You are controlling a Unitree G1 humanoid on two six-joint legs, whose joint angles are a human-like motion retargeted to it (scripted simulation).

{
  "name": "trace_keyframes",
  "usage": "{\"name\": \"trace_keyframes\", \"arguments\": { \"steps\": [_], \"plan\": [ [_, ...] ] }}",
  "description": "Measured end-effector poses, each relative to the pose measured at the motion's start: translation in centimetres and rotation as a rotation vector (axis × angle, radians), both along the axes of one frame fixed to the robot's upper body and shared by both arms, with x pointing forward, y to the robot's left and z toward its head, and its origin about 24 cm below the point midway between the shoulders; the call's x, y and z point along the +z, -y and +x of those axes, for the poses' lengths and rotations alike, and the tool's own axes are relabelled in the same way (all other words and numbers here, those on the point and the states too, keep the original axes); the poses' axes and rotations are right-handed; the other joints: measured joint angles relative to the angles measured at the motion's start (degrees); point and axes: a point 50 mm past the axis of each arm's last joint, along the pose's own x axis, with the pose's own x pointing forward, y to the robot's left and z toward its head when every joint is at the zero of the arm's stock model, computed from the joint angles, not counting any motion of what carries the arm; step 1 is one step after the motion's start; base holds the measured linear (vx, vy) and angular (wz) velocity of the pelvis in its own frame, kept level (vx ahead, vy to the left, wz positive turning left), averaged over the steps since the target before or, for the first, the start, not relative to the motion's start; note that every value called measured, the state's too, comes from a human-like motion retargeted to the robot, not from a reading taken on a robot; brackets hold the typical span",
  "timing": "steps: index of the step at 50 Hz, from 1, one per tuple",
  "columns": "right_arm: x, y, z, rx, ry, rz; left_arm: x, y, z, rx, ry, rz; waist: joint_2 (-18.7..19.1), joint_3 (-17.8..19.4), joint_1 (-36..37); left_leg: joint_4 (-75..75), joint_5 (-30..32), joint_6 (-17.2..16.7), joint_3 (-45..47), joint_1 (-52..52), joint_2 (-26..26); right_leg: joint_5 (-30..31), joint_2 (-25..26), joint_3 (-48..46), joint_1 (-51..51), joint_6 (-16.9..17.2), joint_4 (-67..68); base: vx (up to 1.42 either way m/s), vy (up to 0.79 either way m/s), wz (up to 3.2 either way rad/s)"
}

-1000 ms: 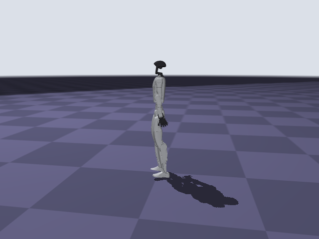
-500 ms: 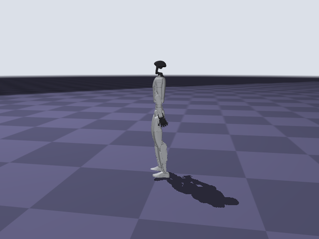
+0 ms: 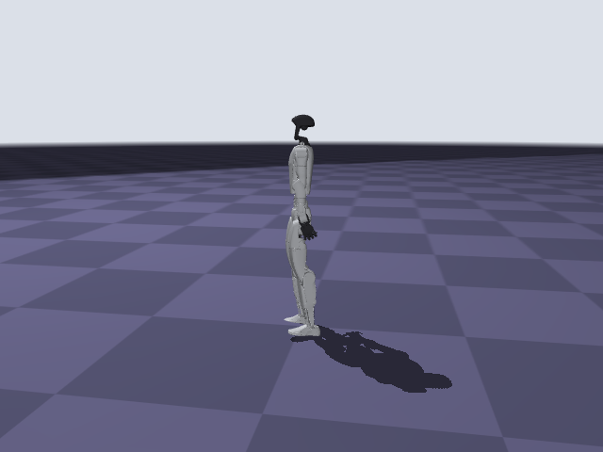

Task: In place motions

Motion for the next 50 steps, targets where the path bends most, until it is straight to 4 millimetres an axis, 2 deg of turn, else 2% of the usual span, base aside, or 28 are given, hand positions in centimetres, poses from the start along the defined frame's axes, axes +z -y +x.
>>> {"name": "trace_keyframes", "arguments": {
  "steps": [12, 26, 50],
  "plan": [
    [0.04, -0.12, -0.46, 0.010, -0.020, 0.010, 0.03, 0.07, -0.05, -0.004, -0.003, -0.010, -0.08, 0.64, 0.20, 0.19, 0.27, 0.02, -0.44, -0.34, -0.10, 0.00, -0.14, -0.67, 0.35, 0.04, -0.13, 0.00, 0.00, 0.00],
    [0.00, 0.09, 0.06, 0.026, 0.000, -0.002, 0.10, 0.09, -0.42, 0.021, -0.017, -0.009, -0.15, 1.33, 0.19, 0.23, 0.42, 0.03, -1.11, -0.32, -0.33, -0.05, -0.38, -1.44, 0.77, 0.08, -0.19, 0.00, 0.00, 0.00],
    [0.00, 0.13, 0.10, 0.046, -0.001, -0.001, 0.07, 0.16, -0.20, 0.020, -0.011, -0.015, -0.11, 0.69, 0.14, 0.16, 0.29, 0.06, -0.41, -0.18, -0.17, -0.09, -0.19, -0.68, 0.54, 0.06, -0.12, 0.00, 0.00, 0.00]
  ]
}}
